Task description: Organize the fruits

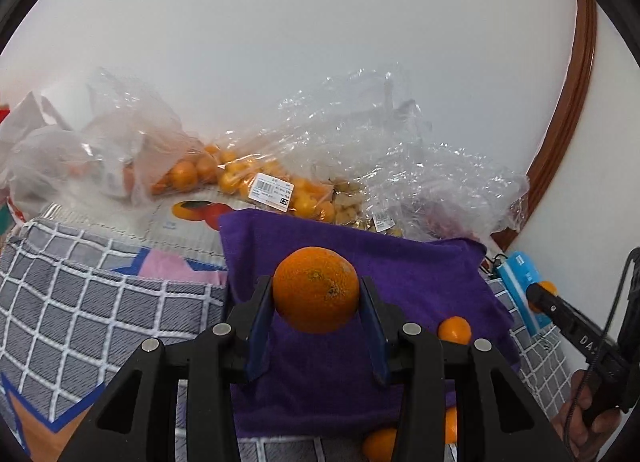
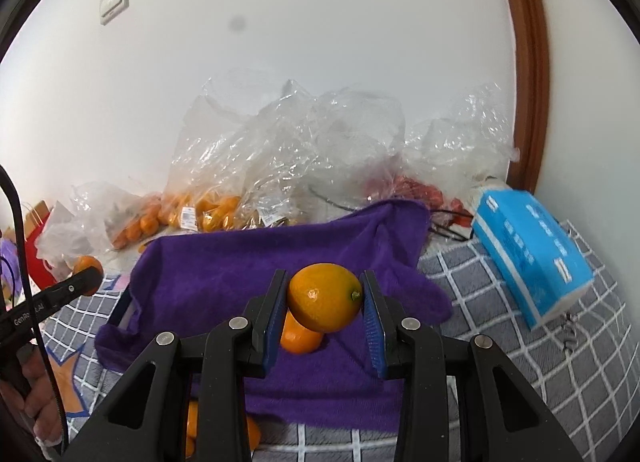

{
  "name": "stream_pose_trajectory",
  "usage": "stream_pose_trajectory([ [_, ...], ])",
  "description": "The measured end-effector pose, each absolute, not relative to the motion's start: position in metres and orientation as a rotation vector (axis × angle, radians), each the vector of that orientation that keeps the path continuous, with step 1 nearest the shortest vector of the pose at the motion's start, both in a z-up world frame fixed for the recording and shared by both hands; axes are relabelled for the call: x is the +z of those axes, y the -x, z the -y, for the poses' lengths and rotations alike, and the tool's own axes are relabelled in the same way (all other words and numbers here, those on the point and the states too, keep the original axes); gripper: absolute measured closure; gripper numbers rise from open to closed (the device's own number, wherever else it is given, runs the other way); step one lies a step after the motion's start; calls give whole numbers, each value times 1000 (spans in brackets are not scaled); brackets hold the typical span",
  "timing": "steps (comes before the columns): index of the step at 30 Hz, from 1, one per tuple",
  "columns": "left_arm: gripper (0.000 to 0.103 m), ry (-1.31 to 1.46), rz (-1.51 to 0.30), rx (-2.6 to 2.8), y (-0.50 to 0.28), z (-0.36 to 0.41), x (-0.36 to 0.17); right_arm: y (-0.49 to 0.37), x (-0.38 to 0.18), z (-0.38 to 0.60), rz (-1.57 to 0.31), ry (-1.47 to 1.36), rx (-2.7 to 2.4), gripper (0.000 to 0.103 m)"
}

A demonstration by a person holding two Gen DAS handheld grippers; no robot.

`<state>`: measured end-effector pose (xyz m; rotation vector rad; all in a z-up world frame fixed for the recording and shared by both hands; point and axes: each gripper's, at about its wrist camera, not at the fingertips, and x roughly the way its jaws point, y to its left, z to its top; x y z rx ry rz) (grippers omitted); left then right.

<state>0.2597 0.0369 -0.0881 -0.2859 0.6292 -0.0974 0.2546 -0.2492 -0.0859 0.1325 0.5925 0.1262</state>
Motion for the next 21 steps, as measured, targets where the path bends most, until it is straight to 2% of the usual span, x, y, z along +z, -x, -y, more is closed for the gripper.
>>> stream_pose_trajectory([
  [11,63,303,-665,-86,-274,-35,-130,-276,-124,250,-638,-98,102,67],
  [21,63,290,-624,-81,-274,-35,-132,-286,-150,247,-700,-84,75,67],
])
